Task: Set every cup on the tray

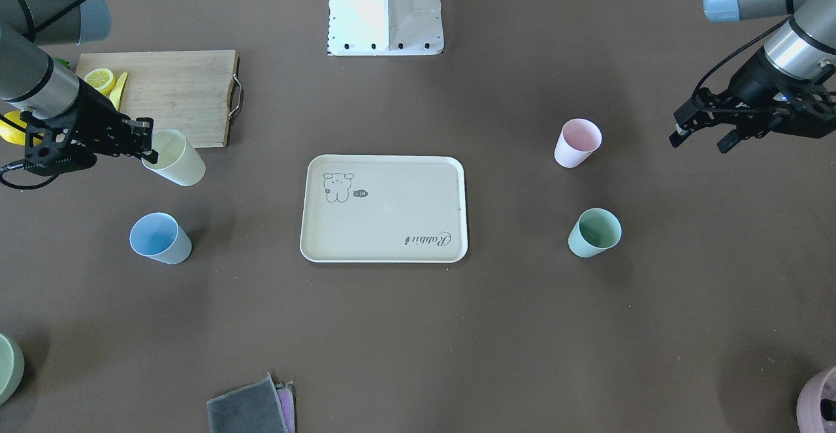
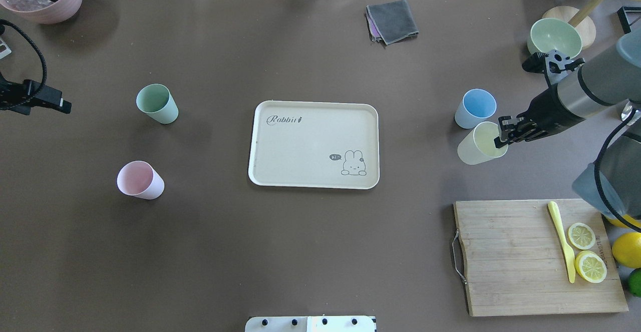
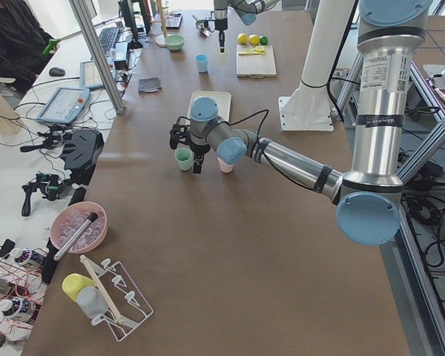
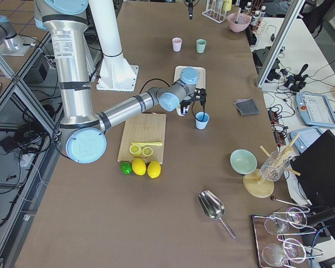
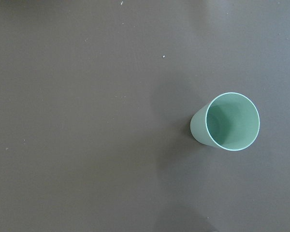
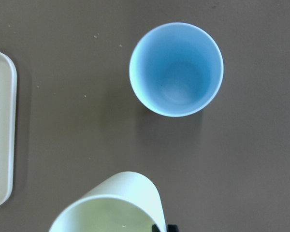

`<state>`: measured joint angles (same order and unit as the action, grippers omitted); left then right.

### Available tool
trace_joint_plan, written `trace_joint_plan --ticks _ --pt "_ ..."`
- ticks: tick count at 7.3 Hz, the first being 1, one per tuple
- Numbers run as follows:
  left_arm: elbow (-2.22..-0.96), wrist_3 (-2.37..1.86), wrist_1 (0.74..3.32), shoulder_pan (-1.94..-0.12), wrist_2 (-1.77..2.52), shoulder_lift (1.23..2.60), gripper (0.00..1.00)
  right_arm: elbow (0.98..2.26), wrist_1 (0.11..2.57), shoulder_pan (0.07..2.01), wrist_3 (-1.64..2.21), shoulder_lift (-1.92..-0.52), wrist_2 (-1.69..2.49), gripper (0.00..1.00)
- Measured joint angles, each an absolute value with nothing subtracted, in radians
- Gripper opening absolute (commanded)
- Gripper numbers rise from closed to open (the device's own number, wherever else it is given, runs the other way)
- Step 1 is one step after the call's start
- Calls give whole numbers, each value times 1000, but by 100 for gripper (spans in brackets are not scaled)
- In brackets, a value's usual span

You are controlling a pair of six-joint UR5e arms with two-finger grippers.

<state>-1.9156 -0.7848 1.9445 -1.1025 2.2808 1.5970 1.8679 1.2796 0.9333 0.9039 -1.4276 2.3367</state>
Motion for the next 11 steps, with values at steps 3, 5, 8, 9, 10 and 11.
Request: trace_joint_plan --ticks 3,5,8,9,10,11 --pt "-1936 -868 1945 -1013 2207 1608 97 1865 1369 833 1082 -1253 2264 0" --pt "-1958 -950 1946 -910 2161 1622 97 1859 1435 778 1118 -1175 2209 0" --pt "-1918 -983 2000 -795 2103 1626 96 1856 1456 766 1124 -1144 2194 0" --pt "-1889 -989 2038 -780 2100 1624 91 1855 1457 766 1124 -1138 2193 0" --pt "-1866 -993 2065 -770 2099 1622 85 1852 1457 764 1124 -1132 2192 0" --pt "-1853 -995 2079 -761 2099 1621 81 1851 1457 758 1124 -1130 2190 0"
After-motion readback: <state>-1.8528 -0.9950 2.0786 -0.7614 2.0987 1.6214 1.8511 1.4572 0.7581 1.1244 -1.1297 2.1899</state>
